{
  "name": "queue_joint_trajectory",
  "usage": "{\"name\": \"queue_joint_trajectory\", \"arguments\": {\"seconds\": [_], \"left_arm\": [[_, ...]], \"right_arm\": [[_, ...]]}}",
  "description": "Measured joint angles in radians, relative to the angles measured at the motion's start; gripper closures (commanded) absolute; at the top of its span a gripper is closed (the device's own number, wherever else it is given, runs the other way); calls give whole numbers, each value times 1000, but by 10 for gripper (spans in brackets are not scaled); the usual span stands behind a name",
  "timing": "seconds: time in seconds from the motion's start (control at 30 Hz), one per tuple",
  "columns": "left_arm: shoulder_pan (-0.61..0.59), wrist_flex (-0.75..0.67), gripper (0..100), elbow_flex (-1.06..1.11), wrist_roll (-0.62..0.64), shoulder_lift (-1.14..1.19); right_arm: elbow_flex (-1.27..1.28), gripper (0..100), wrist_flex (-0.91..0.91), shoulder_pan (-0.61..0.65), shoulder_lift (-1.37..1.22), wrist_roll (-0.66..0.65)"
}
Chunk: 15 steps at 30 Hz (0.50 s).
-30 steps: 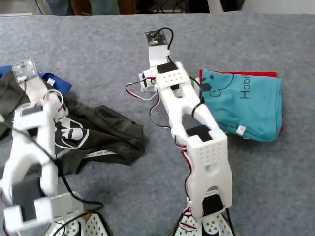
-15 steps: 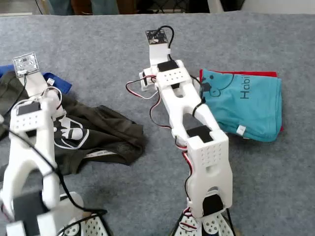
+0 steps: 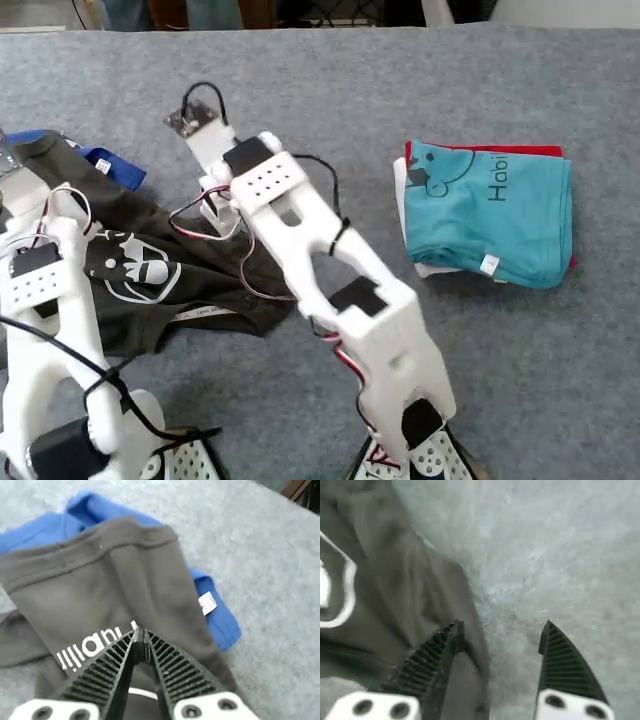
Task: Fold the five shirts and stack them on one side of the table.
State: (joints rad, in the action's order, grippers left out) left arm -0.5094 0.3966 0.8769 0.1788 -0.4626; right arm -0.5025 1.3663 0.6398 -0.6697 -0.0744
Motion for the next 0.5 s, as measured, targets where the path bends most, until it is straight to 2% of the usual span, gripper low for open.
{"name": "queue_joint_trajectory", "arguments": {"seconds": [0.2, 0.37, 0.5], "left_arm": [[-8, 0, 971, -38, 2, 121], [-8, 0, 971, -97, 3, 230], [-18, 0, 971, -121, 3, 267]], "right_arm": [[-158, 760, 25, -2, -216, 0], [-399, 972, 140, -11, -345, 40], [-588, 959, 226, -23, -443, 57]]}}
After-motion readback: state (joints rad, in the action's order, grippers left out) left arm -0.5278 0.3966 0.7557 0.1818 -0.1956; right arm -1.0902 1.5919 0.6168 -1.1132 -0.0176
